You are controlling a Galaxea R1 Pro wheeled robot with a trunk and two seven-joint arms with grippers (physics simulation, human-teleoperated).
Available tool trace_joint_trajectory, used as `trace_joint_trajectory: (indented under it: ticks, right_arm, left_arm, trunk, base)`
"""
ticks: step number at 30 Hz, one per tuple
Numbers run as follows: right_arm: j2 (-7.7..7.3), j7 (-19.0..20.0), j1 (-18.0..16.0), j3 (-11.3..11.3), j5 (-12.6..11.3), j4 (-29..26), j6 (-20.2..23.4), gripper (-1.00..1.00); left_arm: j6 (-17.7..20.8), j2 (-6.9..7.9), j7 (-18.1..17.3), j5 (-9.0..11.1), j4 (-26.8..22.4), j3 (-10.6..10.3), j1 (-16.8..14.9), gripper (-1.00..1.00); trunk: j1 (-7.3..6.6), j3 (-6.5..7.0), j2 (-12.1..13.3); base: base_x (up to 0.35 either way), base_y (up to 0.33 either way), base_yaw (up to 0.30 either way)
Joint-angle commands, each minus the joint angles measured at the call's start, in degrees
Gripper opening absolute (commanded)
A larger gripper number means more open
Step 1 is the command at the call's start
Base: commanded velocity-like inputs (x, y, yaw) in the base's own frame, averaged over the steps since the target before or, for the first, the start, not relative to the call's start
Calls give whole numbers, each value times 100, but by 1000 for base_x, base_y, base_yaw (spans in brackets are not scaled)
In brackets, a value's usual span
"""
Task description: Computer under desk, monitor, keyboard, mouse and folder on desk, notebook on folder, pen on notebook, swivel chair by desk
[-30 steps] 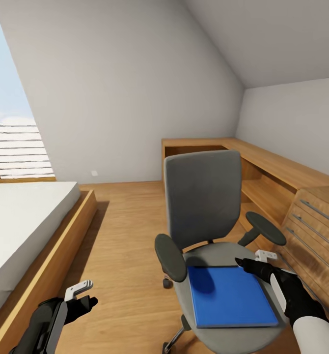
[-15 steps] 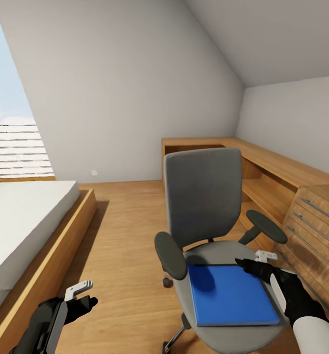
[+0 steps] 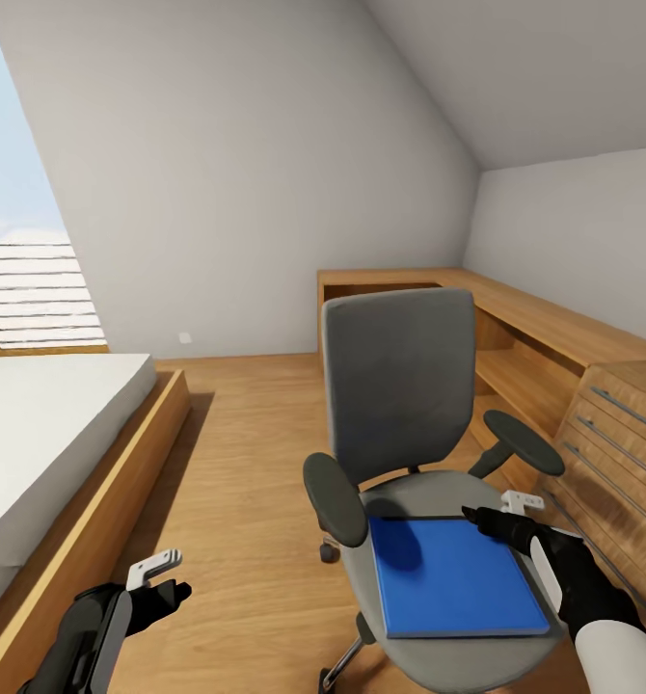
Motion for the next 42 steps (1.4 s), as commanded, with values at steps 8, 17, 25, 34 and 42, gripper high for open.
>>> trace_joint_trajectory:
  ticks: [8, 17, 25, 34, 42]
  right_arm:
    - [3, 35, -5, -23, 23, -8, 31, 100]
    - [3, 39, -6, -23, 23, -8, 31, 100]
    - [-4, 40, -5, -23, 23, -8, 31, 100]
    - [-6, 40, -6, -24, 23, -10, 31, 100]
    - [-6, 40, -5, -27, 23, -11, 31, 100]
  left_arm:
    - [28, -2, -2, 39, -19, 26, -4, 100]
    - [21, -2, -4, 39, -23, 33, -4, 100]
    - [28, -2, -4, 39, -23, 36, -4, 100]
    - [20, -2, 3, 39, -23, 43, -4, 100]
    - [27, -2, 1, 39, -23, 42, -4, 100]
  trunk:
    - [-1, -6, -3]
    - [-1, -6, -3]
    - [-1, -6, -3]
    - [-1, -6, -3]
    - [-1, -6, -3]
  base:
    - [-102, 0, 0]
    - [-16, 0, 0]
    - [-126, 0, 0]
    - [-31, 0, 0]
    - [-124, 0, 0]
